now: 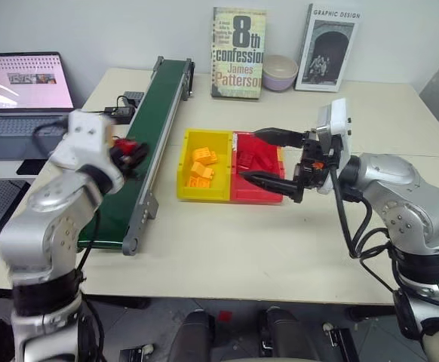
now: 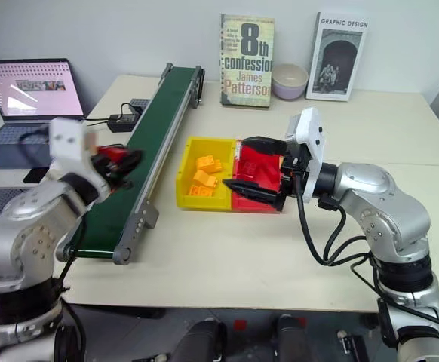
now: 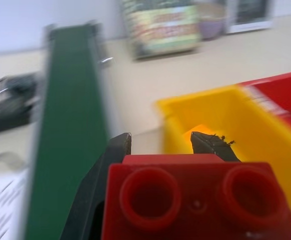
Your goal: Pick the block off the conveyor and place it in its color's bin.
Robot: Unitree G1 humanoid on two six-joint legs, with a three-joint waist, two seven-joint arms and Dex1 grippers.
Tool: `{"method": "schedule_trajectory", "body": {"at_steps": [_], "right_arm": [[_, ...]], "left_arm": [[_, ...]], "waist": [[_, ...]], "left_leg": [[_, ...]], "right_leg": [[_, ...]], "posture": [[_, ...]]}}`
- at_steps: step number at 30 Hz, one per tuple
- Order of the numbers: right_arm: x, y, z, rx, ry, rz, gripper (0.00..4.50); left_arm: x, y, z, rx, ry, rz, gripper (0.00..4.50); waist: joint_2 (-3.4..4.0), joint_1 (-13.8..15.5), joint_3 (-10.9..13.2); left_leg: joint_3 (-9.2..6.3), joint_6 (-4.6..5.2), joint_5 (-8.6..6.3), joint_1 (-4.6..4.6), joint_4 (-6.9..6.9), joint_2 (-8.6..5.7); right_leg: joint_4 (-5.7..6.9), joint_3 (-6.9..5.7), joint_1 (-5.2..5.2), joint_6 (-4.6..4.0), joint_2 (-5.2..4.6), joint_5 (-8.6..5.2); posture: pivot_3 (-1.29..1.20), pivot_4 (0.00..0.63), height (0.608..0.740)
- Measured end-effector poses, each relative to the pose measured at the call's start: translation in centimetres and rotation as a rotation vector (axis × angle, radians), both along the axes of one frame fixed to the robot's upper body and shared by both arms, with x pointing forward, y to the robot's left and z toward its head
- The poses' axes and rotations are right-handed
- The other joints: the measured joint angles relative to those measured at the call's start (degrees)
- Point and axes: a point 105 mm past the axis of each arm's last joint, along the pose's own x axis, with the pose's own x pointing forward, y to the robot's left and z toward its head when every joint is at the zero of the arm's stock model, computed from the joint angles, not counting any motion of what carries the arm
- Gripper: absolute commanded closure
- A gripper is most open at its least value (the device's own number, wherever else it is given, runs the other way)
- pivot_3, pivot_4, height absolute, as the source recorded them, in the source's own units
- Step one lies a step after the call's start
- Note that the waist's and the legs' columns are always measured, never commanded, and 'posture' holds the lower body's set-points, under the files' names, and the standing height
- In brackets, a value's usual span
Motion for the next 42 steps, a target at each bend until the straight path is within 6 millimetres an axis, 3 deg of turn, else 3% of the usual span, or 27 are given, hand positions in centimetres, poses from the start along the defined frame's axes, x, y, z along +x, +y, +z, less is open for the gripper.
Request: {"method": "schedule_trajectory", "body": {"at_steps": [6, 10, 13, 16, 18, 20, 26, 31, 35, 37, 40, 42], "right_arm": [[1.4, -2.8, -0.7, 0.035, 0.032, -0.315, 0.0], [-0.2, -2.8, -1.4, 0.05, 0.072, -0.356, 0.0], [-1.4, -2.5, -3.0, 0.007, 0.15, -0.323, 0.0], [-2.2, -2.3, -3.0, -0.008, 0.172, -0.29, 0.0], [-2.4, -2.5, -3.1, -0.032, 0.179, -0.289, 0.0], [-2.5, -2.8, -3.2, -0.046, 0.193, -0.297, 0.0], [-2.7, -3.2, -3.6, -0.074, 0.221, -0.319, 0.0], [-2.4, -3.5, -3.4, -0.088, 0.214, -0.325, 0.0], [-2.0, -3.9, -2.9, -0.113, 0.201, -0.317, 0.0], [-1.8, -4.4, -3.0, -0.128, 0.209, -0.314, 0.0], [-1.1, -4.3, -1.9, -0.15, 0.198, -0.212, 0.0], [-0.6, -4.7, -1.8, -0.147, 0.211, -0.189, 0.0]], "left_arm": [[2.7, -7.7, 0.2, 0.153, -0.028, -0.363, 2.96], [3.7, -11.6, -2.3, 0.293, -0.038, -0.574, 2.96], [4.3, -13.0, -4.9, 0.354, -0.01, -0.66, 2.96], [4.7, -13.8, -5.2, 0.374, -0.015, -0.715, 2.96], [4.8, -14.2, -4.6, 0.378, -0.04, -0.738, 2.4], [4.9, -14.6, -4.4, 0.378, -0.051, -0.759, 2.13], [4.6, -15.6, -5.6, 0.38, -0.019, -0.818, 0.99], [4.8, -15.1, -5.0, 0.374, -0.026, -0.813, 0.04], [5.2, -12.8, -3.6, 0.378, -0.029, -0.77, 0.04], [5.5, -9.8, -2.2, 0.374, -0.031, -0.715, 0.04], [3.4, -3.1, -2.5, 0.365, 0.085, -0.602, 0.04], [2.2, -0.5, -1.7, 0.33, 0.125, -0.531, 0.04]], "waist": [[0.0, 0.1, 0.0], [0.01, 0.0, 0.0], [0.01, -0.4, 0.0], [0.0, -0.6, 0.0], [0.0, -0.6, 0.0], [0.0, -0.6, 0.0], [0.0, -0.9, 0.0], [0.0, -0.9, 0.0], [0.0, -1.2, 0.0], [0.01, -1.2, 0.0], [0.05, -2.7, 0.0], [0.04, -2.6, 0.1]], "left_leg": [[0.05, 0.01, 0.0, -0.06, -0.06, 0.05], [0.02, 0.03, -0.02, -0.05, -0.13, 0.09], [0.07, 0.05, -0.02, -0.13, -0.07, 0.07], [0.05, 0.07, -0.03, -0.19, -0.03, 0.06], [0.03, 0.07, -0.03, -0.18, -0.02, 0.06], [0.02, 0.07, -0.03, -0.18, -0.02, 0.06], [0.01, 0.07, -0.03, -0.18, -0.03, 0.07], [0.0, 0.07, -0.03, -0.18, 0.01, 0.06], [0.04, 0.08, -0.03, -0.15, 0.0, 0.09], [-0.06, 0.07, -0.03, -0.11, -0.05, 0.13], [0.07, 0.07, -0.04, -0.07, -0.05, 0.17], [-0.08, 0.07, -0.03, -0.1, -0.05, 0.17]], "right_leg": [[0.0, 0.02, -0.12, 0.0, 0.06, 0.0], [0.02, 0.0, -0.13, -0.05, 0.11, -0.04], [0.0, 0.0, -0.19, -0.03, 0.1, -0.04], [-0.02, -0.02, -0.2, 0.03, 0.1, -0.03], [-0.01, -0.04, -0.19, 0.09, 0.09, -0.05], [0.0, -0.04, -0.18, 0.17, 0.09, -0.09], [0.01, -0.04, -0.19, 0.29, 0.1, -0.15], [0.03, -0.05, -0.18, 0.32, 0.1, -0.14], [0.03, -0.02, -0.19, 0.33, 0.12, -0.13], [0.07, -0.08, -0.17, 0.19, 0.14, -0.05], [0.07, 0.05, -0.19, 0.11, 0.14, 0.0], [0.07, 0.0, -0.16, 0.11, 0.13, -0.01]], "posture": [[0.0, 0.15, 0.74], [0.0, 0.15, 0.74], [0.0, 0.15, 0.74], [0.0, 0.15, 0.74], [0.0, 0.15, 0.74], [0.0, 0.15, 0.74], [0.0, 0.15, 0.74], [0.0, 0.15, 0.74], [0.0, 0.15, 0.74], [0.0, 0.15, 0.74], [0.0, 0.15, 0.74], [0.0, 0.15, 0.74]]}}
